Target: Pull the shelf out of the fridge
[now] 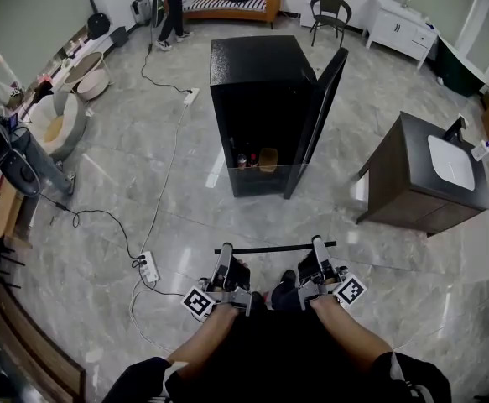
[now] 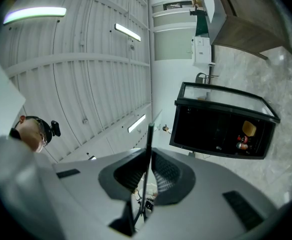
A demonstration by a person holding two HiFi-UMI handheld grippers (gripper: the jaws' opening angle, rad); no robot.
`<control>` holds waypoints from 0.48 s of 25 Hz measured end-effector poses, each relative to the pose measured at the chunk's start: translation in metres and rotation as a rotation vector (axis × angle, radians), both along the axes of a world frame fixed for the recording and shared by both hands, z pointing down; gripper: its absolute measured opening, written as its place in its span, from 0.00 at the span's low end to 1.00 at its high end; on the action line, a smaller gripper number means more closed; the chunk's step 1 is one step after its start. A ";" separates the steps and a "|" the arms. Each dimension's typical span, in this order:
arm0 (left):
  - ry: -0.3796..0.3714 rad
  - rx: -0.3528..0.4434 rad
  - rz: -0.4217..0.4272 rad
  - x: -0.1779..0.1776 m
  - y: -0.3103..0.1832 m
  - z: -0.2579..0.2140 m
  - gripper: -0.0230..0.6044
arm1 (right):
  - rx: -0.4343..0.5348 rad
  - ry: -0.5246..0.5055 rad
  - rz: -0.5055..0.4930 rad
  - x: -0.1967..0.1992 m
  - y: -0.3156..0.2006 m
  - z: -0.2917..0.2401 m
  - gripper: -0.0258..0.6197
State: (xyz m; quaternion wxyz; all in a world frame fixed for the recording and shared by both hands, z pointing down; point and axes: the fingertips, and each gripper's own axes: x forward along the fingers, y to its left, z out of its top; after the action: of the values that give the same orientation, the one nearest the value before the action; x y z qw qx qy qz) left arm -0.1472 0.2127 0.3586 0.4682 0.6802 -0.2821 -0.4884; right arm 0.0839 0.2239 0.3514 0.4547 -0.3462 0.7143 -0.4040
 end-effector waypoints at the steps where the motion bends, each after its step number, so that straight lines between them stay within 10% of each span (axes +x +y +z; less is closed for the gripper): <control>1: 0.001 0.000 -0.001 0.000 -0.001 0.000 0.09 | 0.000 0.001 -0.001 0.000 -0.001 0.000 0.10; 12: -0.006 0.014 0.003 -0.003 -0.003 -0.003 0.09 | 0.012 0.014 -0.002 -0.003 -0.003 -0.004 0.10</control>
State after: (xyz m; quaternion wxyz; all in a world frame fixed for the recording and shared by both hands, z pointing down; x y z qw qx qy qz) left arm -0.1503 0.2099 0.3558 0.4635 0.6852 -0.2791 -0.4876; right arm 0.0812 0.2212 0.3471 0.4513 -0.3457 0.7201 -0.3979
